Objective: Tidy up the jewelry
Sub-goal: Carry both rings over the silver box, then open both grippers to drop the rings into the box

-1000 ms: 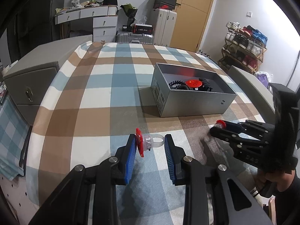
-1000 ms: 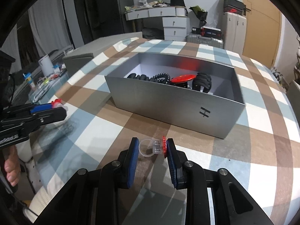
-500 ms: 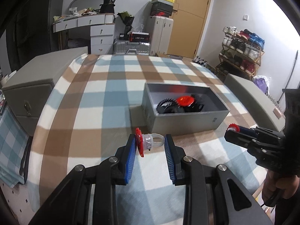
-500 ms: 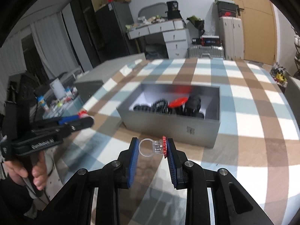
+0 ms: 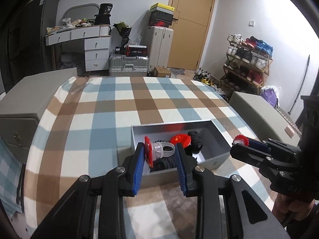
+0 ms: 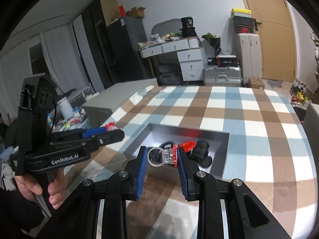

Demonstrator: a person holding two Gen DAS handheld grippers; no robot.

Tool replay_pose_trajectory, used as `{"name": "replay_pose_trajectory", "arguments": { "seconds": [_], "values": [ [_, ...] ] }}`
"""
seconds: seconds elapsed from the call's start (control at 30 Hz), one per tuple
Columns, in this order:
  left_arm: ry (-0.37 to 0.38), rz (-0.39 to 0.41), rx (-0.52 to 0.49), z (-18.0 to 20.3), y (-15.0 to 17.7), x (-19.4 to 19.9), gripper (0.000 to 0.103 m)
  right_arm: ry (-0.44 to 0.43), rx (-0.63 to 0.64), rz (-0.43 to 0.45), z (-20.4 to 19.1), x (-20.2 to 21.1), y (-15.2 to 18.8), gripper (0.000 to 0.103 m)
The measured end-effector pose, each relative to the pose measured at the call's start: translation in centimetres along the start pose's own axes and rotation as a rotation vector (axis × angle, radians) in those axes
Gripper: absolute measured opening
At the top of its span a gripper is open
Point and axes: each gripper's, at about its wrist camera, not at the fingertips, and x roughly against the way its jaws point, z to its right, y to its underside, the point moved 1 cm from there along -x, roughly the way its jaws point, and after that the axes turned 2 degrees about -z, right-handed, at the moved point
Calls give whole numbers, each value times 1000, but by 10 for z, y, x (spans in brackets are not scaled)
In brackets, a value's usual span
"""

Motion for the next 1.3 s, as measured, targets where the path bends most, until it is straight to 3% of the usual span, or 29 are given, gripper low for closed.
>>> {"name": "replay_pose_trajectory", "arguments": {
  "seconds": [0.6,1.3],
  "values": [
    [13,-40,0,4,-22,-41,24,13,27,33,24,-40,-31,28],
    [47,-107,-5,6,-20,-69,25,-28,-62,-9,50,-68,-22,29]
  ]
}}
